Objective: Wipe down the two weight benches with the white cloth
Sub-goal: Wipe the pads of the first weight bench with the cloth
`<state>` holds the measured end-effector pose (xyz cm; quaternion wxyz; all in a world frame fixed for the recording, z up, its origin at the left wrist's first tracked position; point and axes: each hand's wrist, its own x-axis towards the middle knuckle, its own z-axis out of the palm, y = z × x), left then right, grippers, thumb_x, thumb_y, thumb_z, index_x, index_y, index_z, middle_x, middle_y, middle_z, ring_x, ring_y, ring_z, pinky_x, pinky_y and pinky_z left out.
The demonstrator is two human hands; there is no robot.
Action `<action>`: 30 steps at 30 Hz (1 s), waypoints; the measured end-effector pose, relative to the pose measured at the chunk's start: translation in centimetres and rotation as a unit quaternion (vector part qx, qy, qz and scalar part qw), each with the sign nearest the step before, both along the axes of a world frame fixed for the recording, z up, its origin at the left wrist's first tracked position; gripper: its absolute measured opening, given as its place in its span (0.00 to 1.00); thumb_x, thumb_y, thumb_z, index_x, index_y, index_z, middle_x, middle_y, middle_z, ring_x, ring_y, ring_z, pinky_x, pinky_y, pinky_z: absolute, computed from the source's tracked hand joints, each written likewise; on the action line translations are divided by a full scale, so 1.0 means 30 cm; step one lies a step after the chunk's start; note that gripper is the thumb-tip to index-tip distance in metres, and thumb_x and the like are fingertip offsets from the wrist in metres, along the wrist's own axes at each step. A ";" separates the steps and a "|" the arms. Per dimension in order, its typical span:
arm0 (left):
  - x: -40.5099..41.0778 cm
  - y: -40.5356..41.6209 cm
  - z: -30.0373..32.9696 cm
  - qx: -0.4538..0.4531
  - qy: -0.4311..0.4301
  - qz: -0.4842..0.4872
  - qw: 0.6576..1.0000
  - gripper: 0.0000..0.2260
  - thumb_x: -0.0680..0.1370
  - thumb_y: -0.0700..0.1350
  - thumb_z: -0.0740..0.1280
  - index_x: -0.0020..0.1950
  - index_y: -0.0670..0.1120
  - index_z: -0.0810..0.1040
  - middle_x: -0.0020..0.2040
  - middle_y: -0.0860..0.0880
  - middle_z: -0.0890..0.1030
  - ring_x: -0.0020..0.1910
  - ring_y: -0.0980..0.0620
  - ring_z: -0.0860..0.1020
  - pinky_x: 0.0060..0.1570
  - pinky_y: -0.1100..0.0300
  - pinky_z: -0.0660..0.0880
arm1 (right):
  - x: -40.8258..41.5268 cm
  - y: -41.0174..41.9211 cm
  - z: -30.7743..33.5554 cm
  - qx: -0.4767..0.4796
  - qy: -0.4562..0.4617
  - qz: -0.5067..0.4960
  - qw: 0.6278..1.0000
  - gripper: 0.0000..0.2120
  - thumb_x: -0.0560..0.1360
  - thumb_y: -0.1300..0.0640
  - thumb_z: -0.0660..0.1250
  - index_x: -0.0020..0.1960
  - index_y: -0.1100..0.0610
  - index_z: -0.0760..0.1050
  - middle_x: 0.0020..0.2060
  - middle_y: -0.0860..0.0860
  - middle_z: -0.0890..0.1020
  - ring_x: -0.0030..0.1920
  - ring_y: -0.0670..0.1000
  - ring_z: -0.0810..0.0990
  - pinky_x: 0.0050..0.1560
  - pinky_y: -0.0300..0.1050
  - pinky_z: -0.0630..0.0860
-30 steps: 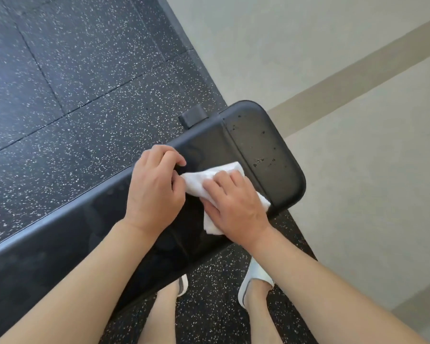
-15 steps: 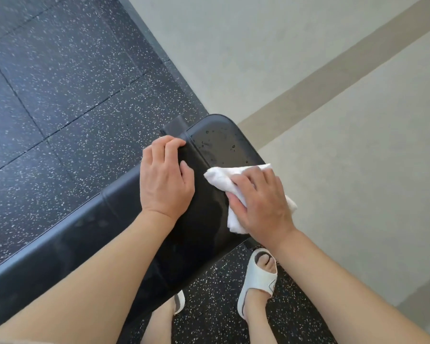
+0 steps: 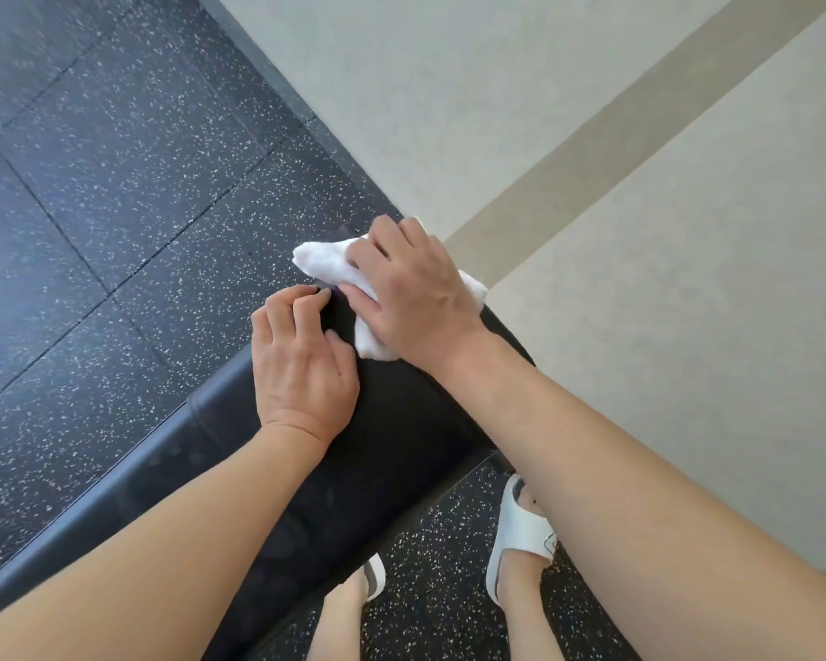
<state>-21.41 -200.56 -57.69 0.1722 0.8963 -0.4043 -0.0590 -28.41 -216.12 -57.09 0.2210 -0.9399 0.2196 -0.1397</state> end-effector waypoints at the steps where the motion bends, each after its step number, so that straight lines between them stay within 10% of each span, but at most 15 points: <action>1: 0.000 0.001 0.001 0.002 -0.002 -0.001 1.000 0.16 0.77 0.40 0.59 0.63 0.38 0.75 0.65 0.38 0.75 0.62 0.35 0.72 0.68 0.44 0.67 | -0.073 0.005 0.003 0.014 0.002 -0.006 1.000 0.12 0.79 0.50 0.67 0.51 0.60 0.80 0.52 0.58 0.79 0.50 0.62 0.75 0.48 0.57 0.73; 9: 0.002 0.009 -0.014 -0.019 0.000 0.000 1.000 0.17 0.77 0.41 0.59 0.66 0.41 0.72 0.66 0.41 0.73 0.62 0.39 0.70 0.69 0.47 0.66 | -0.491 0.071 0.022 0.054 0.057 -0.012 0.997 0.11 0.83 0.50 0.65 0.56 0.57 0.80 0.49 0.54 0.77 0.48 0.57 0.72 0.48 0.57 0.76; 22: 0.009 0.006 -0.022 -0.004 0.001 -0.001 1.000 0.18 0.77 0.41 0.59 0.67 0.40 0.72 0.67 0.41 0.73 0.64 0.38 0.71 0.71 0.47 0.66 | 0.235 -0.153 -0.028 0.084 0.117 -0.021 0.989 0.14 0.81 0.45 0.62 0.57 0.55 0.77 0.57 0.51 0.77 0.58 0.55 0.74 0.56 0.54 0.75; 30: 0.003 0.007 -0.012 -0.004 -0.001 0.005 1.000 0.18 0.78 0.43 0.59 0.67 0.41 0.72 0.67 0.41 0.72 0.63 0.38 0.71 0.72 0.50 0.64 | -0.290 -0.033 0.010 0.098 0.014 -0.050 0.994 0.10 0.83 0.52 0.64 0.57 0.58 0.77 0.50 0.55 0.75 0.48 0.57 0.70 0.49 0.55 0.74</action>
